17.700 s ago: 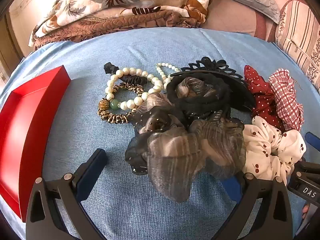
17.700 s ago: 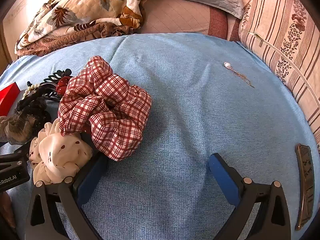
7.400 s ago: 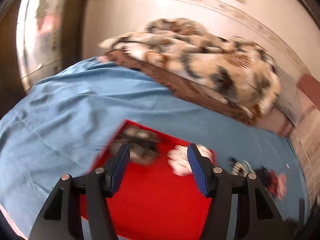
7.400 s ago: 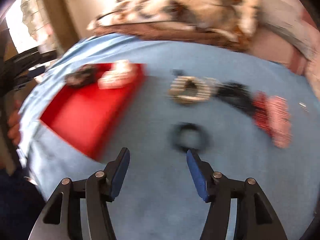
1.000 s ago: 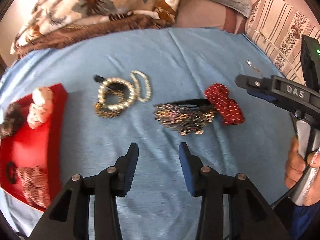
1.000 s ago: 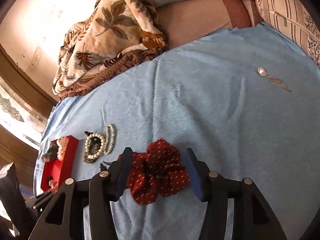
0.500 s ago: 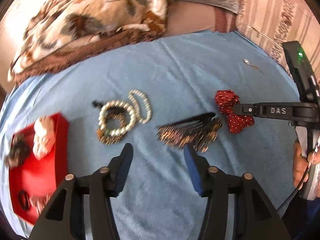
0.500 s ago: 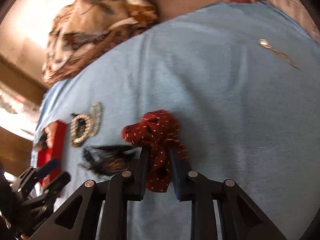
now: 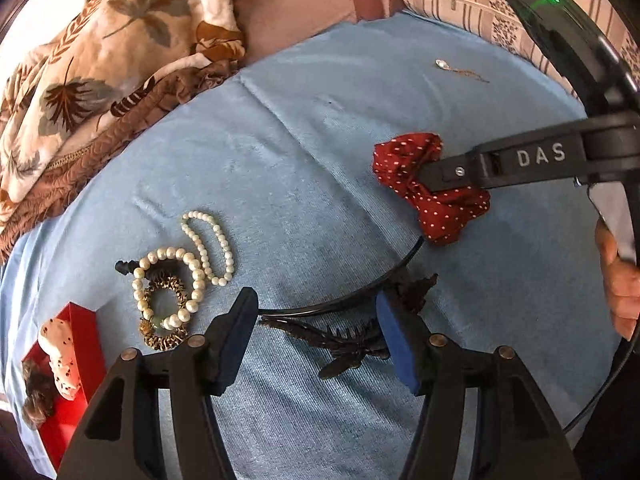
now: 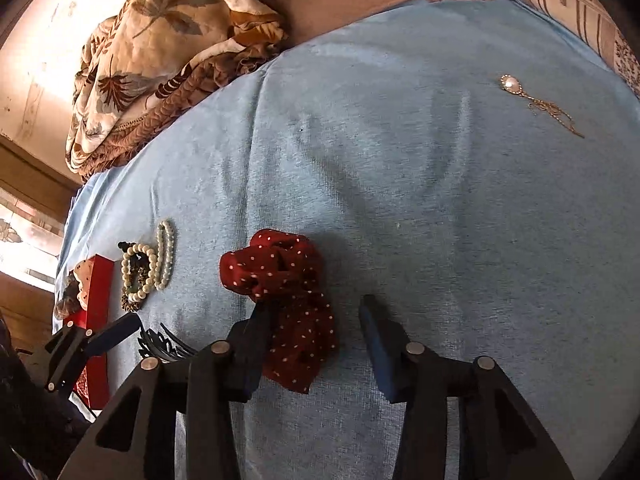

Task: Organize jewelry
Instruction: 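Grasp and lift the black claw clip with the left gripper while the right holds the red scrunchie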

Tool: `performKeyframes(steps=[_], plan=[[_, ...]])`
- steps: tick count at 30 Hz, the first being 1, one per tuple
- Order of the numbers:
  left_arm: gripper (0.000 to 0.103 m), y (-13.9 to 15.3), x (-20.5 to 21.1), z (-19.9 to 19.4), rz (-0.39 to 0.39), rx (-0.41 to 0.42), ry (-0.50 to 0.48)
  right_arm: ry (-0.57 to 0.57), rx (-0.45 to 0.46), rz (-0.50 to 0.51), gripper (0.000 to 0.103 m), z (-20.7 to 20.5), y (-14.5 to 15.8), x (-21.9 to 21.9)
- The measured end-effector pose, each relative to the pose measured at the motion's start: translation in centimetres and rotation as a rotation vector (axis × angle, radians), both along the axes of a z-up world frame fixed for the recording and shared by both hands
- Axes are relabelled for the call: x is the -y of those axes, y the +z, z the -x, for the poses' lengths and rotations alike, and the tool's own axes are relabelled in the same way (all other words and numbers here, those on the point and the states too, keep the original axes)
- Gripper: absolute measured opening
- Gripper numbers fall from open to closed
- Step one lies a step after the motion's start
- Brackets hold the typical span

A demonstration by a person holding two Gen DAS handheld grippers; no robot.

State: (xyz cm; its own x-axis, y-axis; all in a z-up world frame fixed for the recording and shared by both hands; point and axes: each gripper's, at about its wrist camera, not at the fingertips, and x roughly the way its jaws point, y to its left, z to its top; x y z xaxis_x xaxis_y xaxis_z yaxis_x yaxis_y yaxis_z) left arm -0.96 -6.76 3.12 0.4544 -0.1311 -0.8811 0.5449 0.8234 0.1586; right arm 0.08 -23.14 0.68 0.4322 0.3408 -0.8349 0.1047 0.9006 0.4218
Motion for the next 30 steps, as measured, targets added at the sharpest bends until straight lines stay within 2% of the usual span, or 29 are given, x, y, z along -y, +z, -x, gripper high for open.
performKeyframes(steps=[3,5,7,8,13,17,20,24,26,30], plan=[[0.059,-0.3,0.3,0.6,-0.049,-0.018,-0.05,0.007,-0.001,-0.005,0.049,-0.1,-0.2,-0.2],[0.053,-0.4,0.4,1.3,-0.071,-0.023,-0.086,0.013,0.002,-0.005,0.049,-0.1,-0.2,-0.4],[0.052,-0.2,0.1,1.9,-0.083,-0.032,-0.1,0.018,0.004,-0.005,0.045,-0.1,-0.1,-0.5],[0.052,-0.1,-0.1,2.2,-0.075,-0.05,-0.107,0.019,0.003,-0.005,0.041,0.0,-0.1,-0.5],[0.052,1.1,-1.4,3.5,-0.023,-0.084,-0.104,0.008,0.0,-0.005,0.04,0.0,-0.2,-0.4],[0.057,2.7,-1.9,3.5,0.039,-0.061,-0.07,0.004,0.001,-0.011,0.04,0.2,0.0,-0.3],[0.063,3.0,-1.2,3.7,0.034,-0.026,-0.078,0.002,-0.002,-0.021,0.041,0.2,-0.1,-0.2],[0.064,2.2,0.8,4.1,0.029,-0.056,-0.159,-0.012,-0.008,-0.055,0.048,0.3,-0.2,0.3],[0.065,1.4,1.8,4.5,-0.003,-0.072,-0.209,-0.013,-0.008,-0.068,0.049,0.2,-0.2,0.4],[0.065,-0.8,2.6,5.0,-0.105,-0.104,-0.265,-0.001,-0.005,-0.075,0.062,0.1,-0.2,0.1]])
